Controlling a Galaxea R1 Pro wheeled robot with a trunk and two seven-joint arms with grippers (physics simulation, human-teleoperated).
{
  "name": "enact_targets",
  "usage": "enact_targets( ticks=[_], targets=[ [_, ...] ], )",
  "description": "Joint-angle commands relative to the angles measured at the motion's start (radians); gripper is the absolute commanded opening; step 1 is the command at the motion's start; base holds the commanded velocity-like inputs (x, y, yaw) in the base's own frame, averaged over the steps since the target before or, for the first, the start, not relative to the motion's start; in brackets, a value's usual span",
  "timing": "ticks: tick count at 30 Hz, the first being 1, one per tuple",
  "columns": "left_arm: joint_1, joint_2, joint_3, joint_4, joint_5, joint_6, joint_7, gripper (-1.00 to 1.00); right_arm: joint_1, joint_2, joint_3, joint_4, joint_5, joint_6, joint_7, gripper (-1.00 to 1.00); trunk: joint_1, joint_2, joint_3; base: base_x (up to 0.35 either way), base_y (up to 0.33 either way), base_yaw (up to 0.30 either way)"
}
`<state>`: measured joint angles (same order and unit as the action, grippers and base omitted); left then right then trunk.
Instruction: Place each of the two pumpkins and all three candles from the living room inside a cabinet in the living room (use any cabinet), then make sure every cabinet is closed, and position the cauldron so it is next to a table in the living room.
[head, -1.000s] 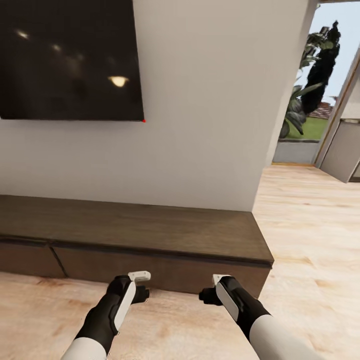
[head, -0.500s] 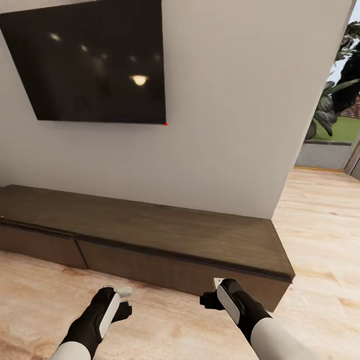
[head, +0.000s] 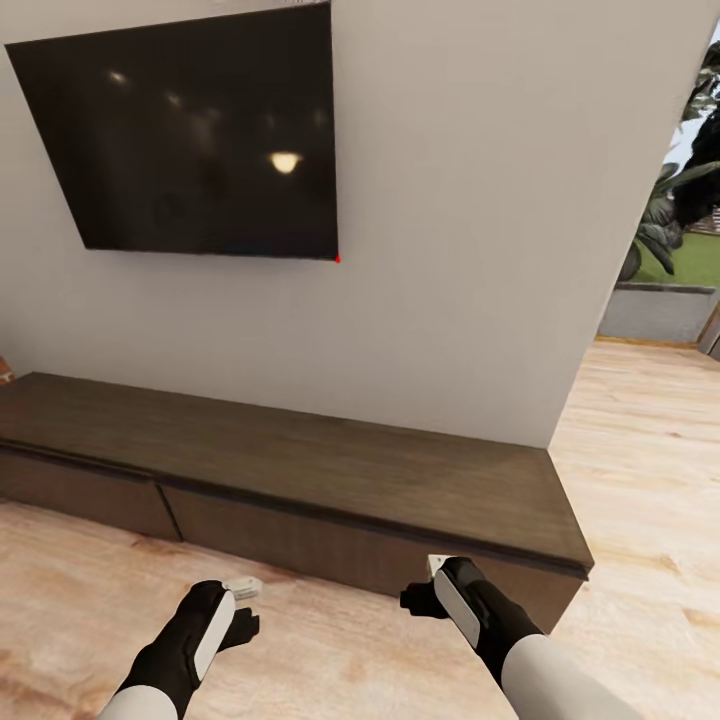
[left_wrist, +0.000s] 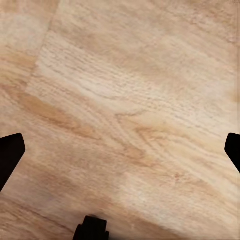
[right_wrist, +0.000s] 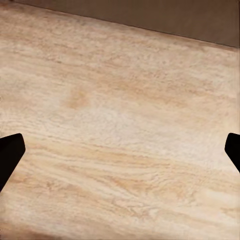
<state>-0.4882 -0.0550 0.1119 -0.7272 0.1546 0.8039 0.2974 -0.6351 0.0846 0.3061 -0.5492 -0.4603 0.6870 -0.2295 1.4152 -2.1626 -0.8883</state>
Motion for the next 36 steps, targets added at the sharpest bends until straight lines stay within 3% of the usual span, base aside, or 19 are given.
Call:
enact_targets(
  ticks=[1,16,36],
  targets=[
    [0.0,0.0,-0.001,0.0,0.0,0.0,0.0,1.0,0.0,0.0,0.0,0.0,0.0,-0.001,0.0,1.0,-0.004,0.007,0.003,0.0,0.0,0.0],
    [0.0,-0.001,-0.001,0.0,-0.002,-0.002,0.0,1.0,0.0,0.001,0.002,0.0,0.004,-0.004,-0.005,1.0,-0.061,0.112,0.05,0.0,0.0,0.0],
    [0.0,-0.001,-0.003,0.003,0.0,-0.058,0.0,1.0,0.0,0.0,0.001,0.005,0.011,-0.004,-0.002,1.0,-0.138,0.252,0.113,0.0,0.0,0.0]
  ],
)
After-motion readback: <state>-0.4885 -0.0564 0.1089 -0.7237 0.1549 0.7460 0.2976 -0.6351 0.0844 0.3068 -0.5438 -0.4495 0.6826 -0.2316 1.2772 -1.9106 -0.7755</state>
